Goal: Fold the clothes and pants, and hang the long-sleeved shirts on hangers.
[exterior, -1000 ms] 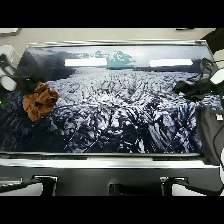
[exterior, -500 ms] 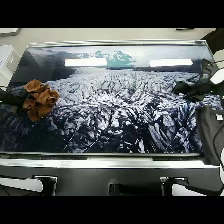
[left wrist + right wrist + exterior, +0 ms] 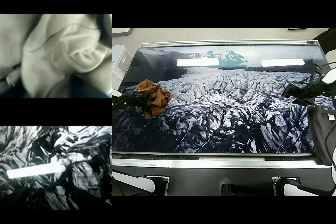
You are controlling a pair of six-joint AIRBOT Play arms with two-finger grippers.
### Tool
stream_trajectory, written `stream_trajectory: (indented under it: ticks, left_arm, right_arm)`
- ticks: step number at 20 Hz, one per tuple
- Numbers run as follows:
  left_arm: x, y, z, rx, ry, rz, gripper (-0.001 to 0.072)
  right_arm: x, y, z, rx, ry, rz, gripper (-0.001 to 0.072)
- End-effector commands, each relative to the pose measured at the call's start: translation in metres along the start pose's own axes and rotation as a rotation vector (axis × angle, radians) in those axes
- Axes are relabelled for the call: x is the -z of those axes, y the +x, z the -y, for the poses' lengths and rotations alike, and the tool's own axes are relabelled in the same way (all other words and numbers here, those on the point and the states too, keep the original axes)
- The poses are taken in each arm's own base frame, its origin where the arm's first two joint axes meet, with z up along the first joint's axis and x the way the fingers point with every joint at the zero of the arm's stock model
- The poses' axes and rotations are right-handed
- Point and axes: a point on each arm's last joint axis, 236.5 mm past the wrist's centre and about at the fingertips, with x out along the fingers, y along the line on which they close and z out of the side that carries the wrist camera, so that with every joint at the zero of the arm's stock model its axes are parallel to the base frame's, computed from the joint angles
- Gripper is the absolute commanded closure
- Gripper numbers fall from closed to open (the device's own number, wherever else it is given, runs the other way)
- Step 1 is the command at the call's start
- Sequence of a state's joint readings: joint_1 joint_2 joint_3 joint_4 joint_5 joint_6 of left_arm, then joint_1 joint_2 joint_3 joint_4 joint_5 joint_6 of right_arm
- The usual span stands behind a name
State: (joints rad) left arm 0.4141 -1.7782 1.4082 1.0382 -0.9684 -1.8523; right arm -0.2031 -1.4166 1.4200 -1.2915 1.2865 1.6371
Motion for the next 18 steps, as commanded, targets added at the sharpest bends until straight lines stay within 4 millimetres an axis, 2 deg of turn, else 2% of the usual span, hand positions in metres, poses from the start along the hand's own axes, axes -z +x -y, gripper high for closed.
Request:
stream_trajectory:
  ticks: [1, 2, 3, 5, 7, 9, 11, 12, 13, 14, 16, 18]
  left_arm:
    - [0.020, 0.009, -0.005, -0.014, 0.074, -0.069, 0.0481]
    - [0.029, 0.009, -0.004, -0.018, 0.104, -0.099, 0.0684]
    - [0.032, 0.003, 0.003, -0.008, 0.136, -0.096, 0.0686]
    - [0.015, -0.027, 0.038, 0.055, 0.230, 0.037, 0.0687]
    - [0.000, -0.090, 0.096, 0.147, 0.426, 0.258, 0.0687]
    - [0.015, -0.172, 0.143, 0.182, 0.639, 0.449, 0.0687]
    - [0.061, -0.250, 0.179, 0.215, 0.810, 0.593, 0.0687]
    - [0.091, -0.281, 0.194, 0.272, 0.862, 0.635, 0.0687]
    - [0.127, -0.306, 0.206, 0.344, 0.894, 0.653, 0.0687]
    - [0.161, -0.322, 0.213, 0.415, 0.910, 0.646, 0.0687]
    - [0.229, -0.332, 0.219, 0.559, 0.906, 0.575, 0.0687]
    - [0.291, -0.313, 0.218, 0.682, 0.861, 0.437, 0.0687]
  right_arm:
    - [0.012, -0.001, -0.004, -0.014, 0.009, -0.051, 0.0041]
    - [0.013, -0.002, -0.004, -0.015, 0.011, -0.049, 0.0041]
    - [0.012, -0.004, -0.005, -0.016, 0.009, -0.044, 0.0041]
    - [0.011, -0.009, -0.007, -0.019, 0.006, -0.031, 0.0040]
    - [0.007, -0.020, -0.010, -0.020, -0.019, 0.003, 0.0040]
    - [-0.006, -0.045, -0.006, 0.025, -0.104, 0.084, 0.0041]
    - [-0.026, -0.080, -0.001, 0.085, -0.140, 0.199, 0.0041]
    - [-0.034, -0.100, -0.006, 0.088, -0.152, 0.257, 0.0041]
    - [-0.038, -0.117, -0.011, 0.081, -0.161, 0.305, 0.0041]
    - [-0.040, -0.134, -0.017, 0.073, -0.169, 0.347, 0.0041]
    - [-0.037, -0.160, -0.026, 0.056, -0.177, 0.405, 0.0041]
    - [-0.030, -0.179, -0.030, 0.053, -0.187, 0.441, 0.0041]
